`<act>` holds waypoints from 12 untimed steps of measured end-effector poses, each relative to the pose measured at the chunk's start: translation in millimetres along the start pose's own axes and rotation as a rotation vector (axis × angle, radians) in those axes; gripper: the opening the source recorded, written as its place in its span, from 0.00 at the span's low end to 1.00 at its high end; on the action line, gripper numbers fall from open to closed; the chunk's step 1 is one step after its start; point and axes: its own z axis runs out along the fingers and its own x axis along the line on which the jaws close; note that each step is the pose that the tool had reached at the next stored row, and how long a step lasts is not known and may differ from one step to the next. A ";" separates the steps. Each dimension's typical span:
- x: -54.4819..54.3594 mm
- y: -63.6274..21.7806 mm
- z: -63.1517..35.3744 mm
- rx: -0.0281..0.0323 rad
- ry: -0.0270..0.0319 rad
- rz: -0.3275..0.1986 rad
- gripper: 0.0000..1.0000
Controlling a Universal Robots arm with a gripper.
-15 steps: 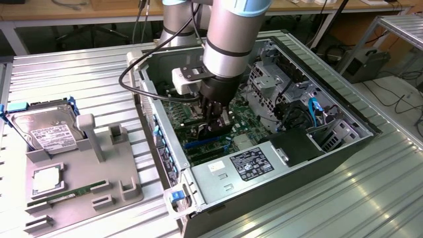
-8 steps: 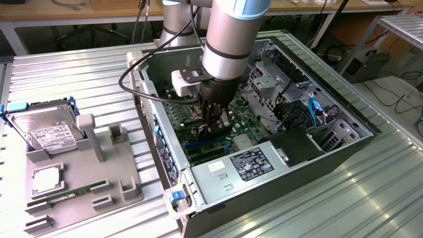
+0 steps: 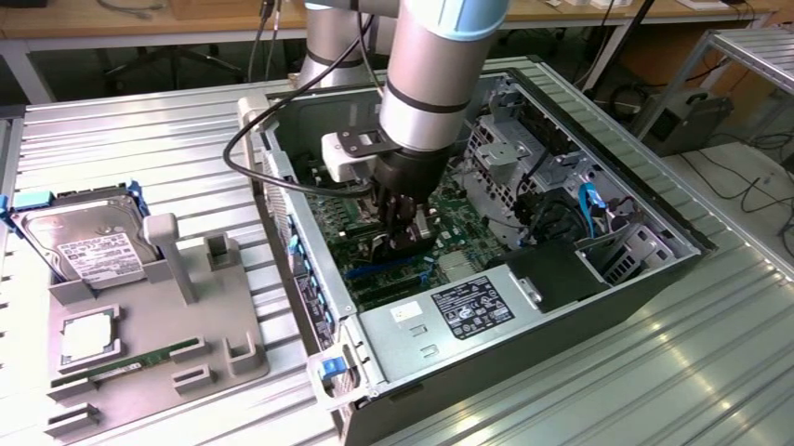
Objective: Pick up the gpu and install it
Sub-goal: 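Insert the gpu into the slot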
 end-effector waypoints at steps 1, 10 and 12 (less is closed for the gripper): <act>0.0 -0.1 -0.1 -0.0032 0.0002 0.000 0.26; -0.8 -0.6 -2.0 -0.0241 0.0007 -0.002 0.26; -0.9 -0.7 -1.0 -0.0241 0.0006 -0.002 0.26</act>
